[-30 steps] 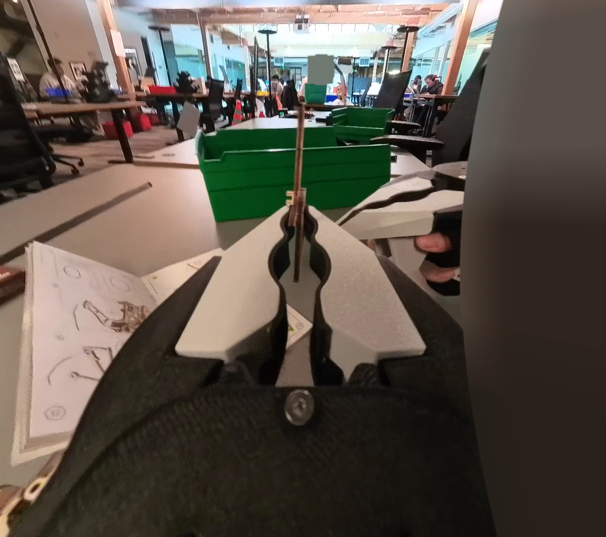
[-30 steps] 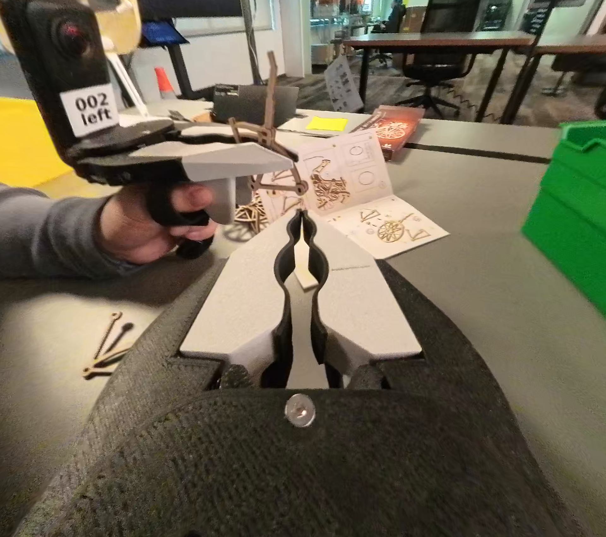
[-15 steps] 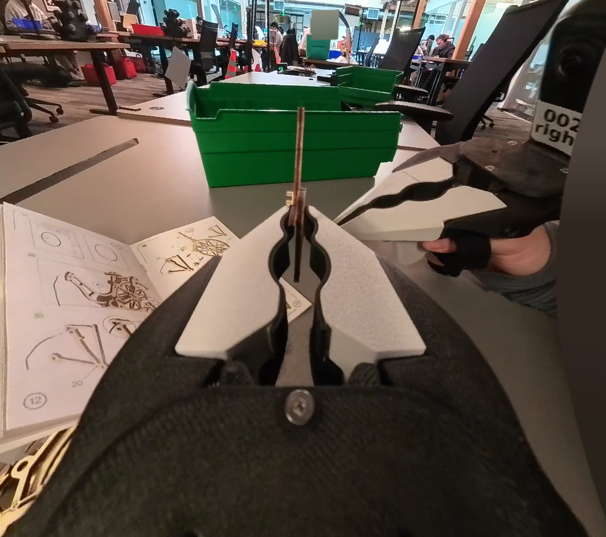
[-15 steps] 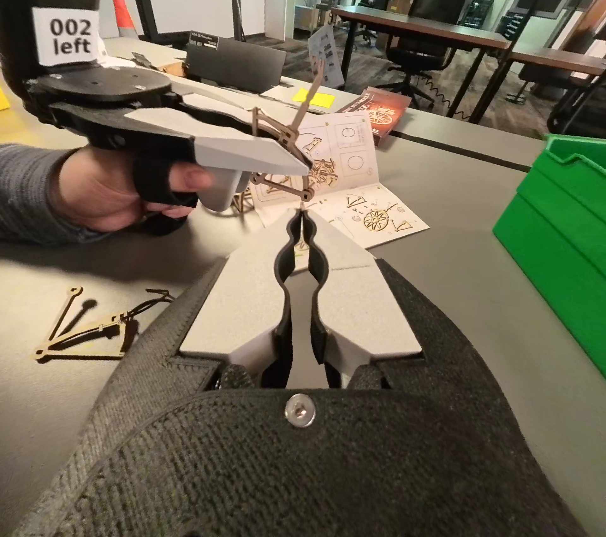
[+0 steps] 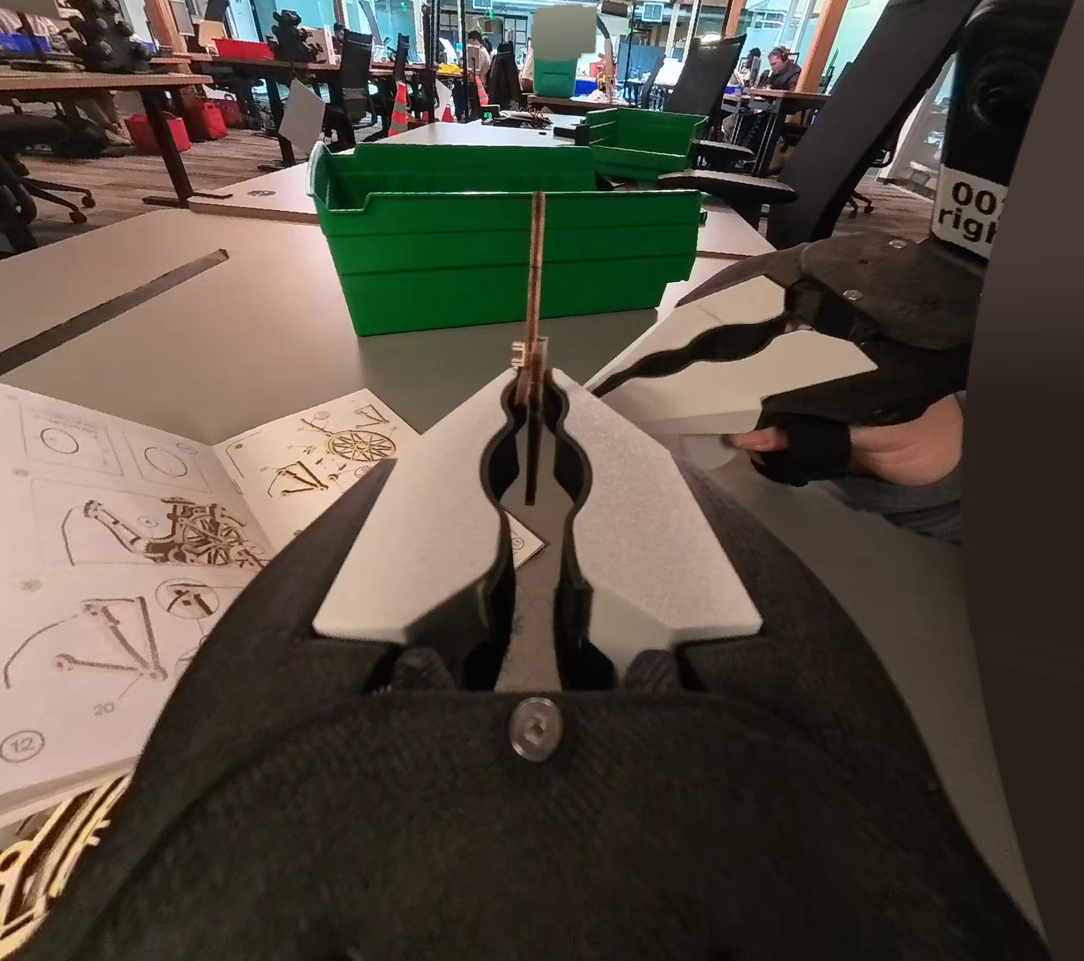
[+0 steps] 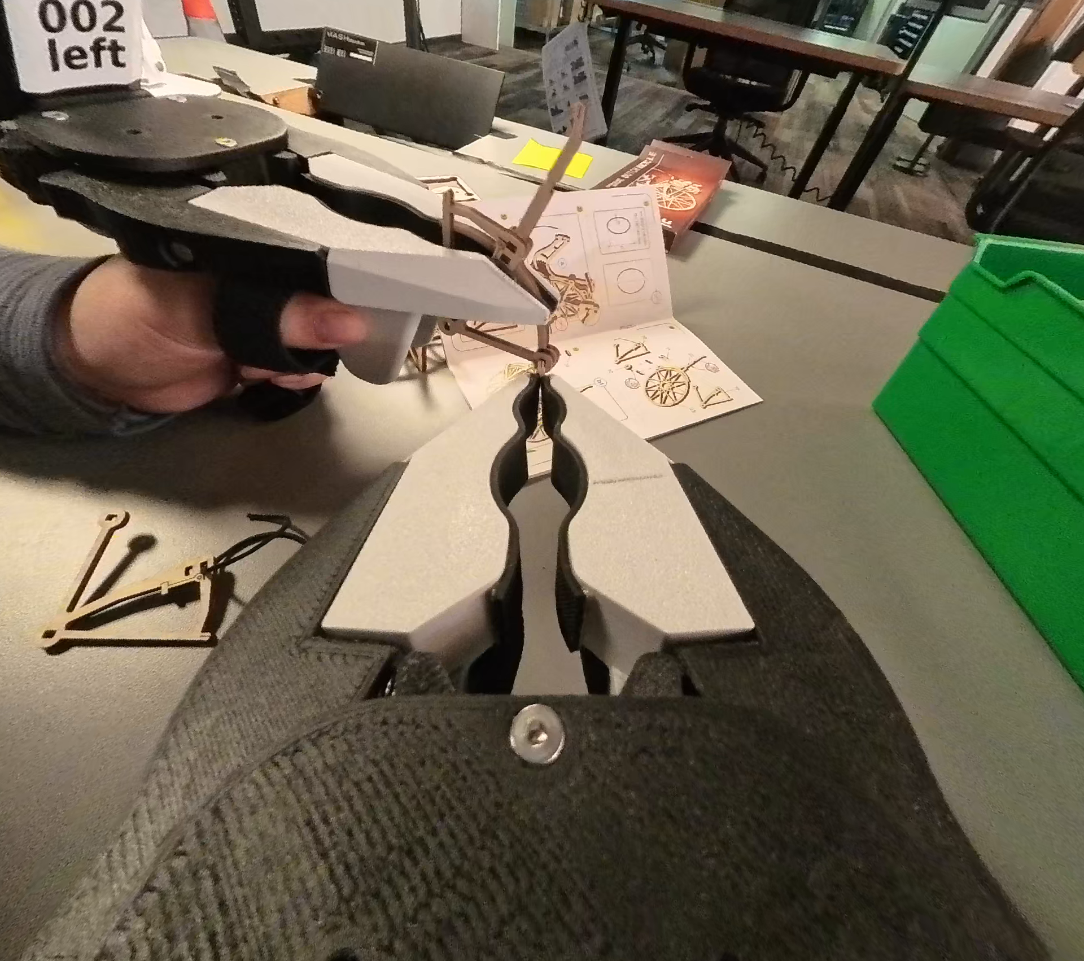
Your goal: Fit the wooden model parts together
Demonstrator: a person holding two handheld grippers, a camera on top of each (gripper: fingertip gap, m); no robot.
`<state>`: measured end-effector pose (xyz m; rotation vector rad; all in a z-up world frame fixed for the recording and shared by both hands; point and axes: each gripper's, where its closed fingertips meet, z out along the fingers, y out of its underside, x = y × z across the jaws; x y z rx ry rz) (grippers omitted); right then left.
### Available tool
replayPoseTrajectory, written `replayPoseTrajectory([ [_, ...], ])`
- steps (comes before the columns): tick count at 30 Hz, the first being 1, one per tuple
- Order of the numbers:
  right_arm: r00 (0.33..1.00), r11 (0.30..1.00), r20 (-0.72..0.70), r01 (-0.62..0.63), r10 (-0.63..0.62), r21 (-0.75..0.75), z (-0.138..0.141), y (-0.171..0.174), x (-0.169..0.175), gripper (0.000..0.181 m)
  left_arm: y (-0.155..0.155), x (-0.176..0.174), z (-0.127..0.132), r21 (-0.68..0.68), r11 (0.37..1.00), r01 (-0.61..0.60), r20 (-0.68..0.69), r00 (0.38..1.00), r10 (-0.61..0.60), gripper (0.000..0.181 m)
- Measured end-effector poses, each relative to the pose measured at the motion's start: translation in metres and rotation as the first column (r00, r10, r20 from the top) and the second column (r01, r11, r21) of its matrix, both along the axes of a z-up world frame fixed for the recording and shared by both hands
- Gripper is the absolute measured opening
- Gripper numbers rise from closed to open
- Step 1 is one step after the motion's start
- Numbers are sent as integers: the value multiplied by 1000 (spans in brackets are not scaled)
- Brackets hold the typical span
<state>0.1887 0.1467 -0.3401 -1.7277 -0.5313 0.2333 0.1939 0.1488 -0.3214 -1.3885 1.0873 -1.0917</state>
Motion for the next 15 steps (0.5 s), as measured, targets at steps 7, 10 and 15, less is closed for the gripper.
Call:
replayPoseTrajectory([
  [7, 1000, 1000, -4, 9, -9, -10, -1, 1, 1, 0, 0, 0, 0, 11, 1000, -11, -5, 1000, 11, 3],
  [10, 1000, 1000, -7, 15, -15, -18, -1, 1, 1, 0, 0, 1, -1, 35, 999, -28, -16, 999, 28, 3],
  [15, 1000, 999, -21, 23, -23, -36, -3, 2, 2, 0, -1, 3, -3, 113, 992, -61, -48, 997, 67, 3],
])
